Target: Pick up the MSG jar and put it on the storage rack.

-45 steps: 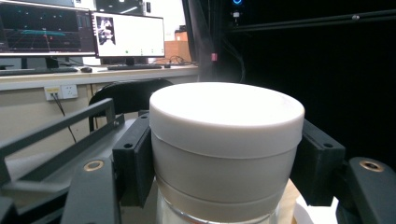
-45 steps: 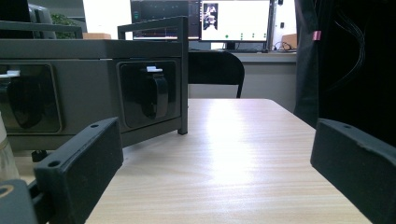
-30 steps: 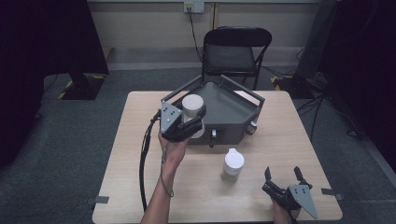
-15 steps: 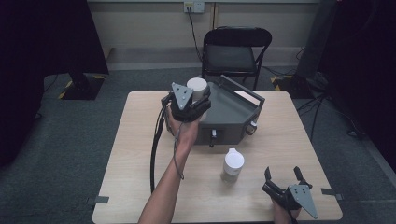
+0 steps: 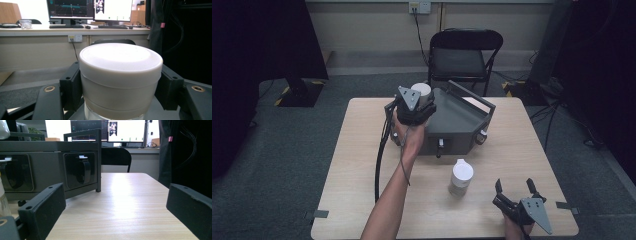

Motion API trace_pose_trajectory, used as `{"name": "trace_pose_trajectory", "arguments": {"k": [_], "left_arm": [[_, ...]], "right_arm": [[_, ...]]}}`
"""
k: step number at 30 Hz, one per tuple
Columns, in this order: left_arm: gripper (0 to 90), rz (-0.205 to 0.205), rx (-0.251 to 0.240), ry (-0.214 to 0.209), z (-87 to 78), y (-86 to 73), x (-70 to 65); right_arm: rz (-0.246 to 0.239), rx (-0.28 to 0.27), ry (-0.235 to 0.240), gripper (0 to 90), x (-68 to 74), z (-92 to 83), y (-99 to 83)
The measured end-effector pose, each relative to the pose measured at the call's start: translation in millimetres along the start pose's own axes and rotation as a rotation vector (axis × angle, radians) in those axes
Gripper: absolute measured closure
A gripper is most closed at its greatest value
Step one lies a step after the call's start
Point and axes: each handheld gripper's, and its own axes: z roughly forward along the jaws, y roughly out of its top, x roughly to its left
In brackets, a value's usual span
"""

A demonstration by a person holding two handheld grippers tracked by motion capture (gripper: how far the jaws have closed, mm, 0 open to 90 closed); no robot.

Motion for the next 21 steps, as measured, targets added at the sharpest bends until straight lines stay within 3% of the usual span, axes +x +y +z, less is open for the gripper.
{"name": "trace_pose_trajectory", "arguments": {"k": [11,14,21], "left_arm": [[33.8,0.018,0.048,0.032,9.8,-10.3,-5.4],[33.8,0.002,0.043,0.031,10.1,-12.6,-1.5],[33.8,0.015,0.040,0.027,11.0,-14.1,0.6]], "right_arm": [[0.000,0.000,0.000,0.8,0.0,0.0,0.0],[0.000,0.000,0.001,0.8,-0.2,0.0,0.0],[-0.001,0.000,0.001,0.8,-0.2,0.1,0.0]]}}
